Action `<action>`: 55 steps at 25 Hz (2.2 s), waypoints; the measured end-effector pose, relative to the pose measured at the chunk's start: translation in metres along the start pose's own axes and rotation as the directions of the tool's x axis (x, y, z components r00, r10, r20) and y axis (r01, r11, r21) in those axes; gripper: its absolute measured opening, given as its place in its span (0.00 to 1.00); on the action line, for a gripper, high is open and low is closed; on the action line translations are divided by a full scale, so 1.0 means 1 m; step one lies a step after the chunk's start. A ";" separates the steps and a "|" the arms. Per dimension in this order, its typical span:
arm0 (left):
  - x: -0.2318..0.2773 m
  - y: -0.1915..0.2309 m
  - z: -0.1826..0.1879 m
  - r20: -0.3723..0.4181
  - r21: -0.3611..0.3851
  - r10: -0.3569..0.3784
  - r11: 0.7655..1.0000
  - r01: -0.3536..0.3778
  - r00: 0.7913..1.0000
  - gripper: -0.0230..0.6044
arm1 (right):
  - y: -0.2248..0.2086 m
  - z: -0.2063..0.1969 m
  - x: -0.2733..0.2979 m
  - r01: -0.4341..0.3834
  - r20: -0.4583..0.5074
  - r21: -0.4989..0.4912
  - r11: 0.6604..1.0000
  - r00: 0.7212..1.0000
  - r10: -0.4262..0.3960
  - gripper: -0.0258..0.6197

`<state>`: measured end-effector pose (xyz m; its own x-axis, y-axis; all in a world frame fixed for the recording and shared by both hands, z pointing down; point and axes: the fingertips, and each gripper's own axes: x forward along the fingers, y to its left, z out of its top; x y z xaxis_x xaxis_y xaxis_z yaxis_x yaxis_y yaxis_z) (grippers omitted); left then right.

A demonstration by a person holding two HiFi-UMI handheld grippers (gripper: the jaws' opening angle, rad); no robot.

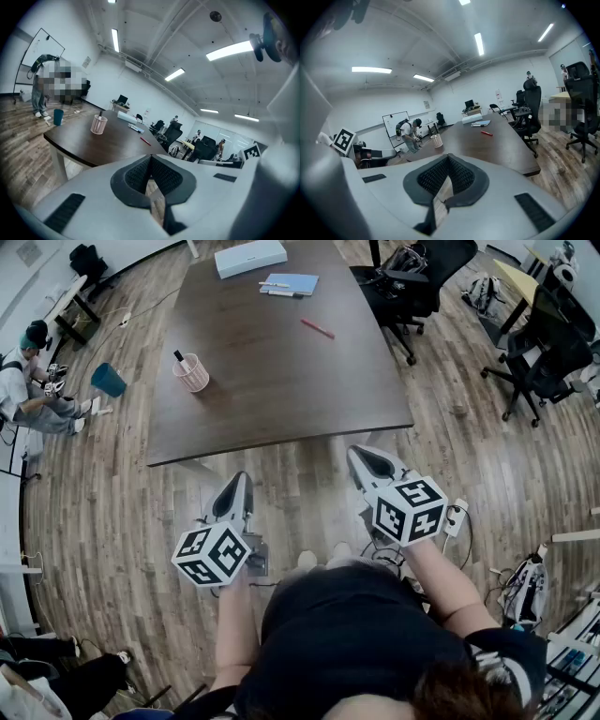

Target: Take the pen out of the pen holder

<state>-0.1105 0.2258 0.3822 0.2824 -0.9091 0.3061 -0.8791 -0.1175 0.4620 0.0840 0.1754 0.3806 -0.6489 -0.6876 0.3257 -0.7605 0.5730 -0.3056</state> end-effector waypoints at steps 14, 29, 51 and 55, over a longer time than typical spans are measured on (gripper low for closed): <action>0.023 -0.011 -0.008 0.019 -0.005 0.028 1.000 -0.028 0.999 0.08 | -0.029 -0.001 0.004 -0.025 -0.024 -0.016 1.000 0.999 0.025 0.07; 0.036 -0.025 -0.026 0.023 0.012 0.112 0.994 -0.112 0.993 0.08 | -0.048 -0.014 0.015 -0.149 -0.079 -0.008 0.989 0.986 0.148 0.07; 0.132 0.036 0.020 -0.017 0.141 0.084 0.987 -0.081 0.996 0.08 | -0.061 0.005 0.101 -0.111 -0.132 -0.060 0.992 0.986 0.102 0.07; 0.153 0.067 0.044 -0.030 0.144 0.090 0.986 -0.085 0.996 0.08 | -0.061 0.019 0.137 -0.091 -0.143 -0.050 0.995 0.986 0.083 0.07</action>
<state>-0.1426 0.0611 0.4234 0.2136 -0.9037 0.3711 -0.9460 -0.0965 0.3095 0.0424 0.0377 0.4270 -0.7067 -0.5668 0.4234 -0.6983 0.6547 -0.2892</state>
